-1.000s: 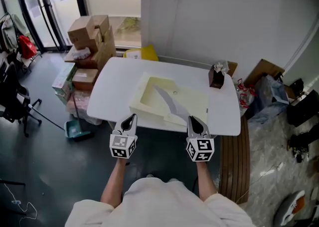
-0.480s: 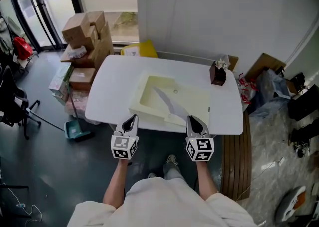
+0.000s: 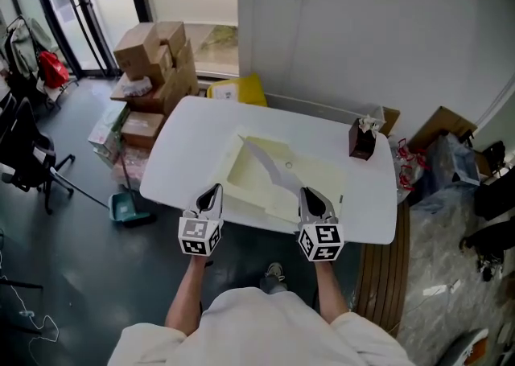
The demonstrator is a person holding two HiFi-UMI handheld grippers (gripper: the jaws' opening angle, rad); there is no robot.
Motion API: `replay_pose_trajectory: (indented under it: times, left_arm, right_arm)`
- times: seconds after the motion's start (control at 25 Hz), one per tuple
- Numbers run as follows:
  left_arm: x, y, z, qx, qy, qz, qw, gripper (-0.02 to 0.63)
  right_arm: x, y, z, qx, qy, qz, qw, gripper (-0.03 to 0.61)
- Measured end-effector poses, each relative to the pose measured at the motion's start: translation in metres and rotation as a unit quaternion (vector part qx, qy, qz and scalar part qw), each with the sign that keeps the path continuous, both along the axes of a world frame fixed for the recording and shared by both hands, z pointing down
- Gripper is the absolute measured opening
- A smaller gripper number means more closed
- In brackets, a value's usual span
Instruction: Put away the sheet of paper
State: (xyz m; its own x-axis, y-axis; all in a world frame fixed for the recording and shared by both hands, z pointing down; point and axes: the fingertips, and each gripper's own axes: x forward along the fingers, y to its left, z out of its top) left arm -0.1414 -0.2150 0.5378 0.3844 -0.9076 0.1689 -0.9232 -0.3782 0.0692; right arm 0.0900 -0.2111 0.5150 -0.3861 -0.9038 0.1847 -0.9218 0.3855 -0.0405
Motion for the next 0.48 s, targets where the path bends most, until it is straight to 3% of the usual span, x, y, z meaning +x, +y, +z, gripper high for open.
replay_pose_trajectory:
  times: [0.48]
  left_arm:
    - [0.031, -0.031, -0.018, 0.012, -0.011, -0.037, 0.9992, 0.003]
  right_arm:
    - [0.025, -0.044, -0.011, 0.017, -0.004, -0.045, 0.999, 0.002]
